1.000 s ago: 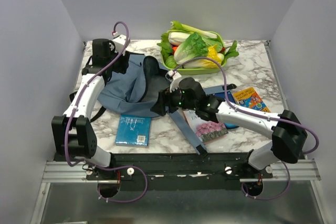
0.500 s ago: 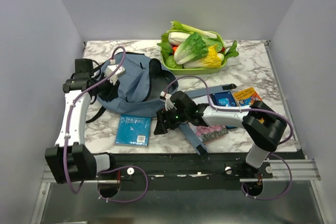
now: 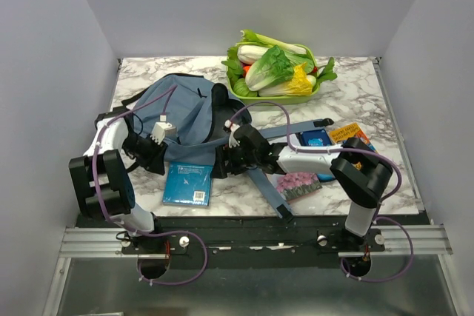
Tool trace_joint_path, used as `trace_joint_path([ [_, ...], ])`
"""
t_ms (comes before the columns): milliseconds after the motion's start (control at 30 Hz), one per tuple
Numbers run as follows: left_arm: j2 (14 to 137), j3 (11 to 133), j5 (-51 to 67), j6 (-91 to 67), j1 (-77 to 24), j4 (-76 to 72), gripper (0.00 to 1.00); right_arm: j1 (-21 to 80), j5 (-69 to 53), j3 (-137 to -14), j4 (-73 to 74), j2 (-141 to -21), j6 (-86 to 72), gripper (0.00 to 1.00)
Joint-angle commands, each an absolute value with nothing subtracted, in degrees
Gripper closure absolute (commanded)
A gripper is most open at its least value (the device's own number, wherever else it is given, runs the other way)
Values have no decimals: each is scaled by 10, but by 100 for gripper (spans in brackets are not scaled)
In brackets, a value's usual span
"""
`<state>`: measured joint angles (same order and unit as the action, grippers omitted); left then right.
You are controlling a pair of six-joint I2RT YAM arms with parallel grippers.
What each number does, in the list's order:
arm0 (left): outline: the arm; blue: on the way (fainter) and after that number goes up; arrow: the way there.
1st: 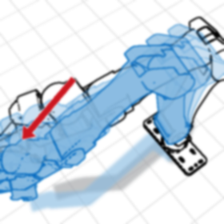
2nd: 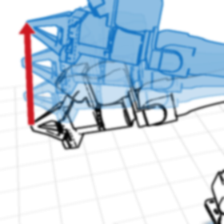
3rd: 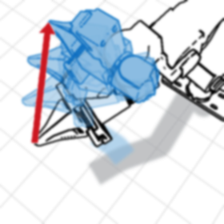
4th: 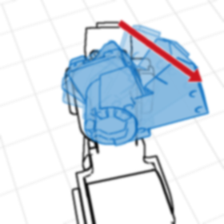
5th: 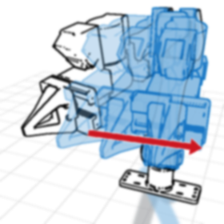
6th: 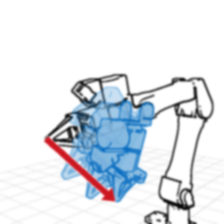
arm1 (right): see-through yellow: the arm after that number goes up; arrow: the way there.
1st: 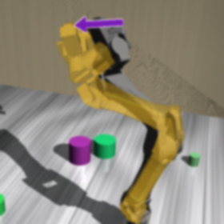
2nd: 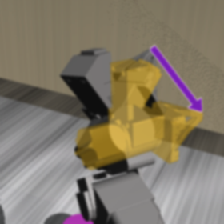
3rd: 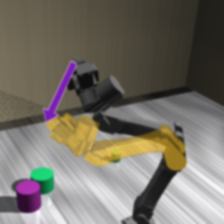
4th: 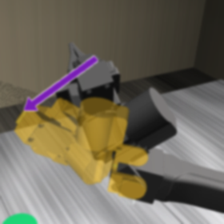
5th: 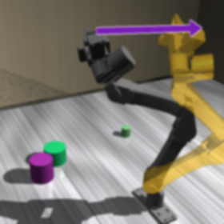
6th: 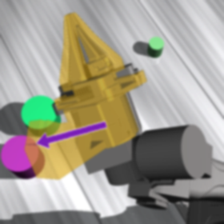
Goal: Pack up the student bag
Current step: Move the book to the center of the board.
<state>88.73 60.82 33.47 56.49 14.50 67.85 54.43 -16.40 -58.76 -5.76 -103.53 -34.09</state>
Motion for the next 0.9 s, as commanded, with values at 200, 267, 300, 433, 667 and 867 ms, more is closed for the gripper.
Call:
trace_joint_path([
  [200, 904, 520, 315, 520, 129, 508, 52, 549, -98, -635, -91, -1093, -366, 21],
  [267, 904, 512, 312, 495, 124, 469, 50, 548, -87, -647, -84, -1102, -366, 21],
  [300, 904, 508, 312, 488, 124, 456, 49, 549, -76, -652, -84, -1104, -366, 21],
  [433, 913, 505, 309, 467, 111, 410, 45, 549, -55, -657, -82, -1110, -371, 22],
  [667, 938, 518, 314, 467, 74, 378, 41, 549, -60, -670, -59, -1129, -390, 22],
  [867, 923, 506, 313, 525, 9, 386, 41, 549, -35, -650, -23, -1120, -413, 22],
])
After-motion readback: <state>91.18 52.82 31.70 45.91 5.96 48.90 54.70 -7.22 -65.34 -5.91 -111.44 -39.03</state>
